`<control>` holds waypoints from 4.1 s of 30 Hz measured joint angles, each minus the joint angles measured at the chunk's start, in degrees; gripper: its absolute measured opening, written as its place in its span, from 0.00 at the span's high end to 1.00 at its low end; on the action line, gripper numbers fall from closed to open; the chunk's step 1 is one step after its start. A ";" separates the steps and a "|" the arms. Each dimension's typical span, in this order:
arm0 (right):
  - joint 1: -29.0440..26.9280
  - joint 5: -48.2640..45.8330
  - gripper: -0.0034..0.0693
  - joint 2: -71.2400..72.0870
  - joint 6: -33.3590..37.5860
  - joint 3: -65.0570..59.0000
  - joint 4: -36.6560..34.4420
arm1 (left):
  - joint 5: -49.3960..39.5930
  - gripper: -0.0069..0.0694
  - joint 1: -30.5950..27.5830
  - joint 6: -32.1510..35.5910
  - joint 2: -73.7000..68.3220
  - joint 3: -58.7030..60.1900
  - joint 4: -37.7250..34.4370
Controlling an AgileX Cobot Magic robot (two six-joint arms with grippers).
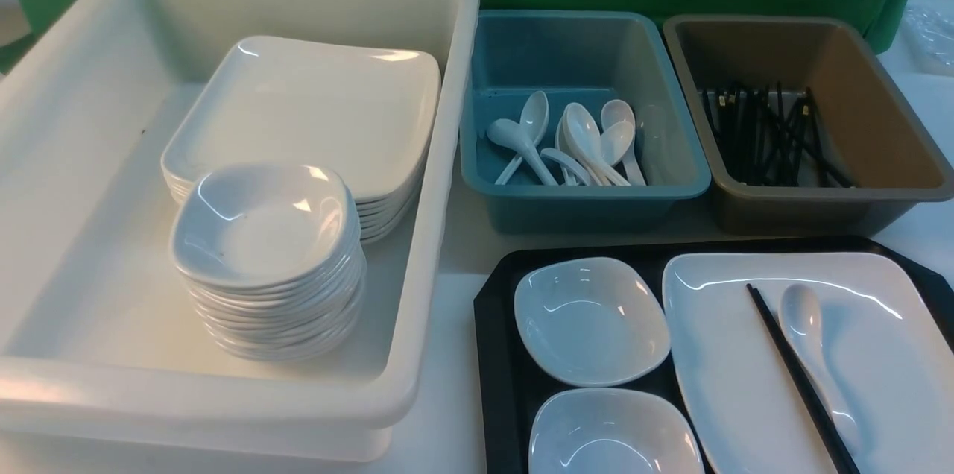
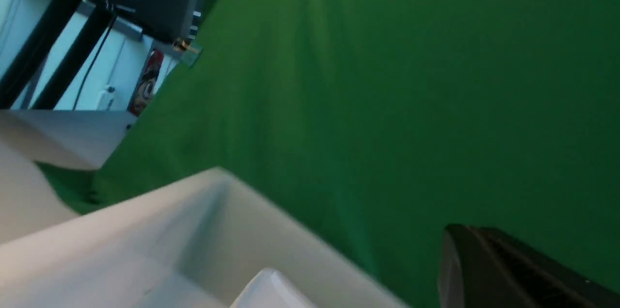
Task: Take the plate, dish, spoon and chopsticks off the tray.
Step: Use the right arm to grab a pair of chopsticks from the plate, then use the right arm to put the chopsticks into the small storage box on the right
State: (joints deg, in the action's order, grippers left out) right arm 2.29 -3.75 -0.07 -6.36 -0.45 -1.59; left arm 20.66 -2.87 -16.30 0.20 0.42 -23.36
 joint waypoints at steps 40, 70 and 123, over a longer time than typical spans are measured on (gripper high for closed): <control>7.59 -60.98 0.93 -54.32 3.37 57.46 4.67 | -75.36 0.91 8.95 36.91 -60.40 -53.09 -1.53; 7.59 -43.02 0.36 -88.12 5.82 46.40 -3.23 | -53.92 0.91 47.58 36.96 -79.55 -58.85 1.78; 7.39 -45.39 0.74 -77.81 8.75 67.28 -7.10 | -47.10 0.91 47.63 46.31 -93.92 -79.08 -4.30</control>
State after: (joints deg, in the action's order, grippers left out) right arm 9.68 -49.14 -77.88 2.39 66.83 -8.69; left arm -26.44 44.76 30.01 -93.72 -78.65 -27.66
